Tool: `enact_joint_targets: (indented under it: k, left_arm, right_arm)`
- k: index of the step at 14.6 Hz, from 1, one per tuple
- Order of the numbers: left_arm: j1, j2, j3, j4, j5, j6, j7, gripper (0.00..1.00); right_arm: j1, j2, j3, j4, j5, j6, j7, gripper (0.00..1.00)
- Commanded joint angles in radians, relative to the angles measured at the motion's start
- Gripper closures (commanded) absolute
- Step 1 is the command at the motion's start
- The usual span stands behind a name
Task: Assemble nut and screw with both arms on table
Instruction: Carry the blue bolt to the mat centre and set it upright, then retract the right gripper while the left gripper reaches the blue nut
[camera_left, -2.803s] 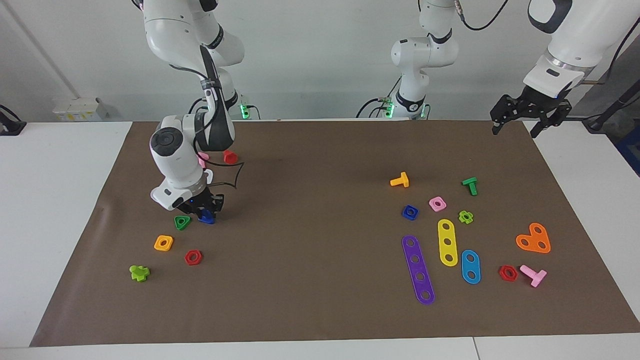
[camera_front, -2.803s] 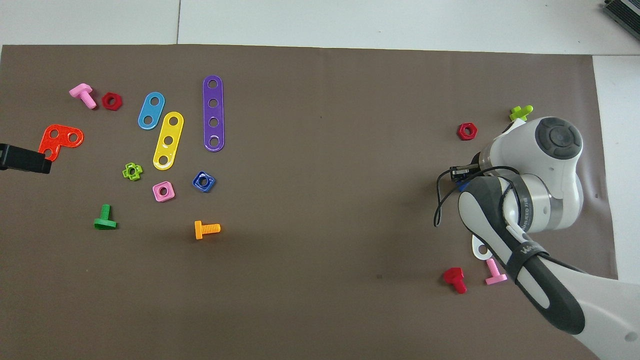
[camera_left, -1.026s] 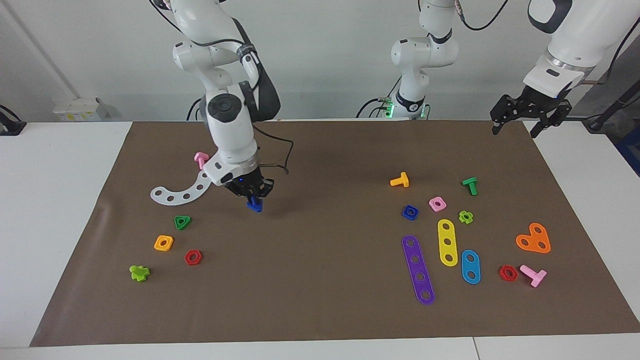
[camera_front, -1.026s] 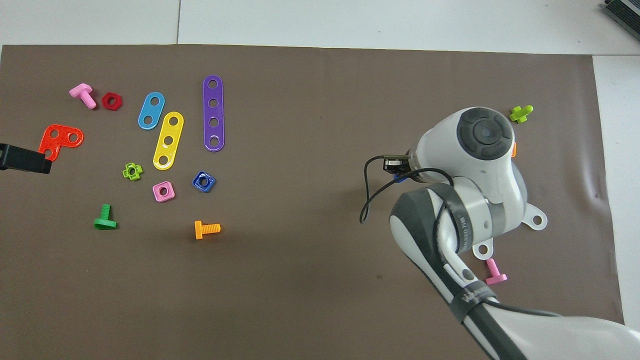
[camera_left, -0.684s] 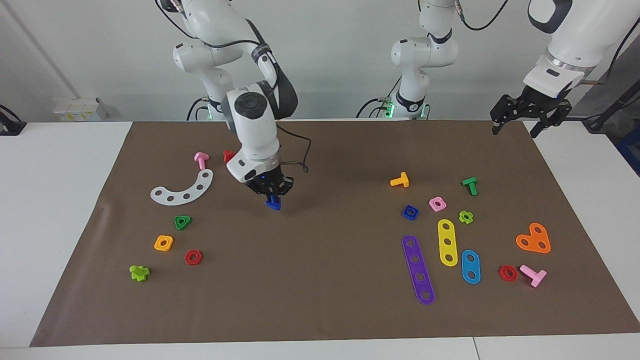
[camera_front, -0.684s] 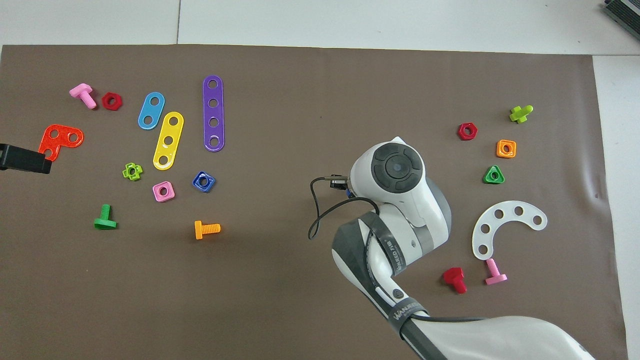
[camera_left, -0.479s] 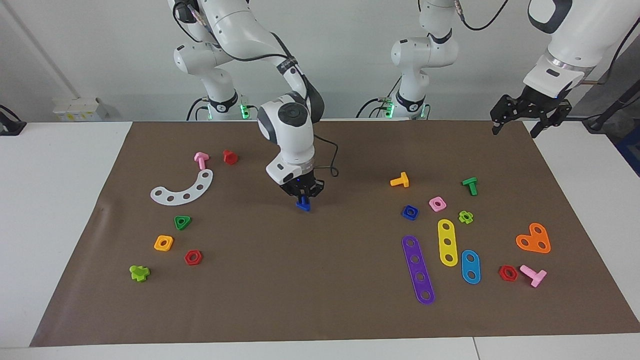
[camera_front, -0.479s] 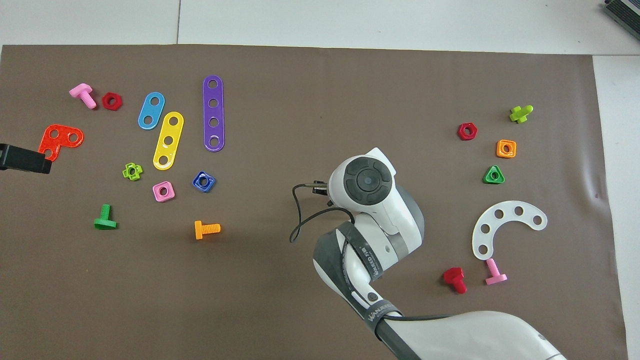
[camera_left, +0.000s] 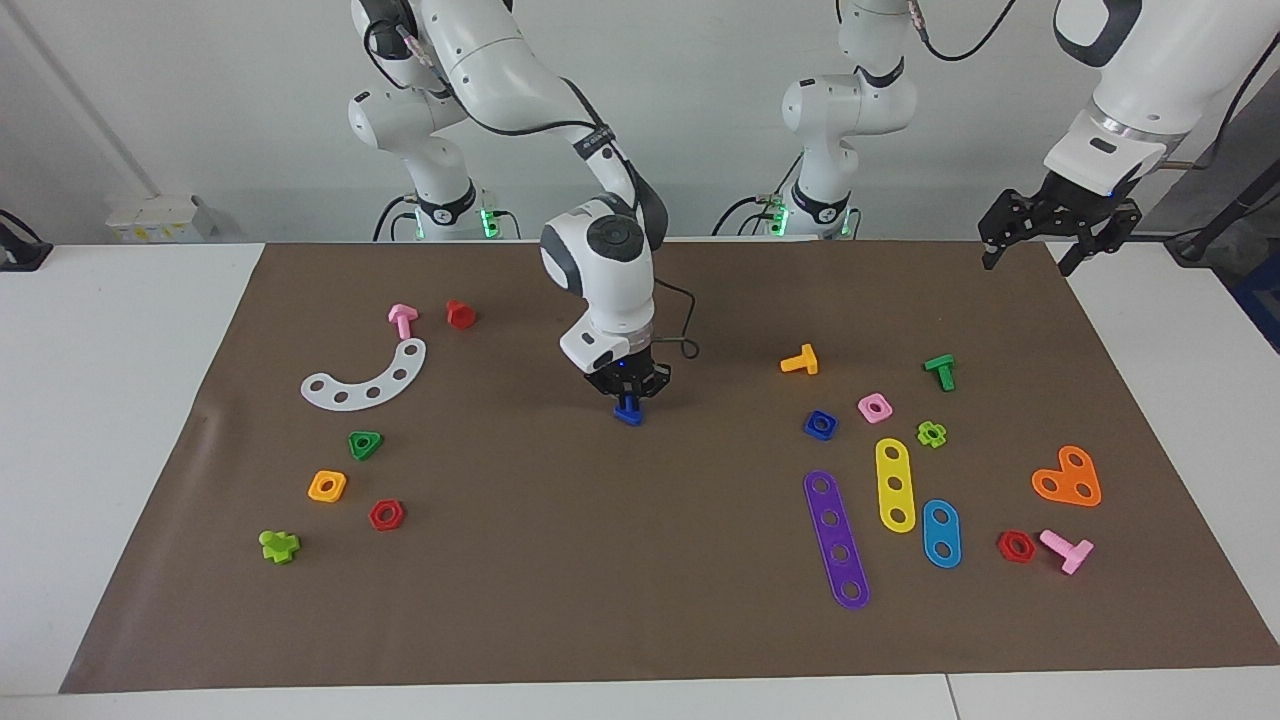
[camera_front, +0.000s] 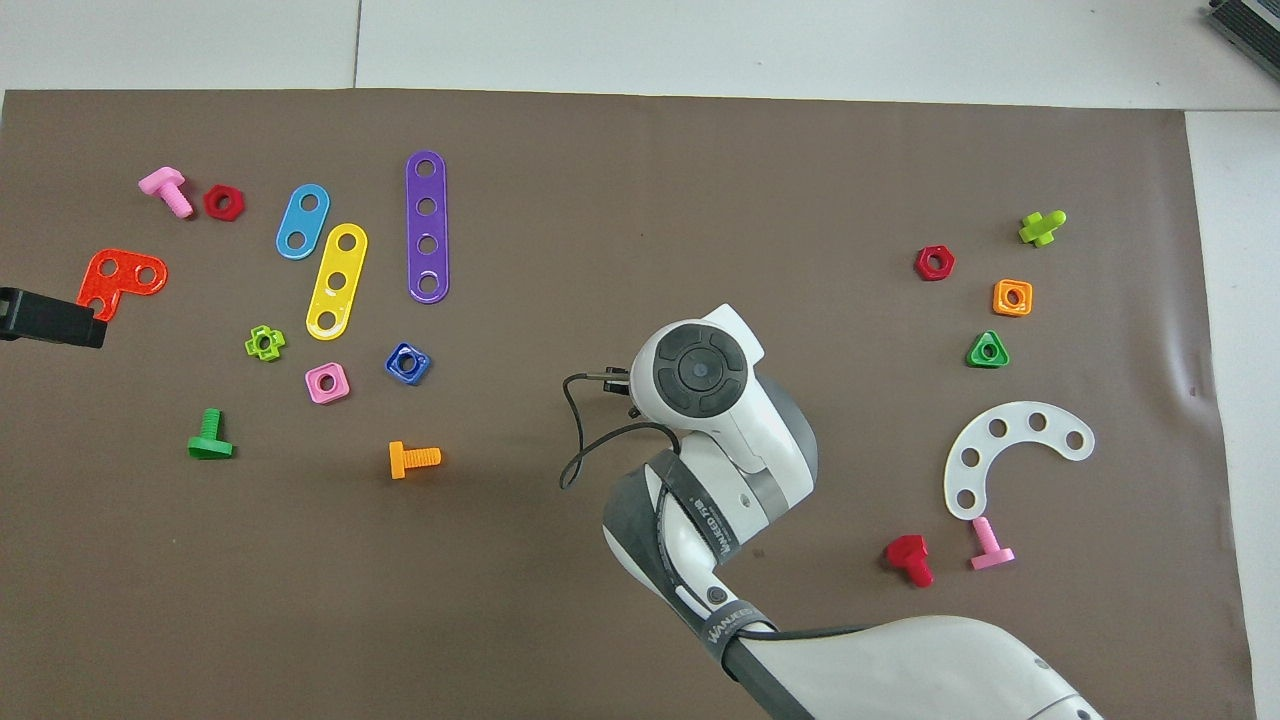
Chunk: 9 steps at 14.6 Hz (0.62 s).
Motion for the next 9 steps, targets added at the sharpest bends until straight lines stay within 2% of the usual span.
enact_joint_targets:
  k: [1, 2, 4, 7, 9]
  left_arm:
    - [-0.005, -0.037, -0.005, -0.037, -0.001, 0.011, -0.016, 0.0]
    - [-0.007, -0.035, -0.005, -0.037, -0.001, 0.014, -0.013, 0.0]
    - [-0.008, -0.035, -0.005, -0.037, -0.001, 0.016, -0.017, 0.0]
    - [-0.045, -0.032, -0.005, -0.05, -0.001, 0.085, -0.051, 0.0]
    - [-0.095, -0.046, -0.003, -0.111, -0.001, 0.151, -0.098, 0.0]
  right_arm:
    - [0.001, 0.011, -0.003, 0.016, 0.001, 0.021, 0.037, 0.0]
    - [-0.002, 0.004, -0.004, 0.016, 0.005, 0.019, 0.037, 0.0]
    - [-0.016, -0.079, -0.017, 0.01, 0.007, -0.027, 0.039, 0.0]
    - [-0.12, -0.197, -0.018, 0.011, -0.002, -0.076, 0.027, 0.0]
    - [-0.201, -0.254, -0.018, 0.011, -0.009, -0.093, -0.019, 0.0]
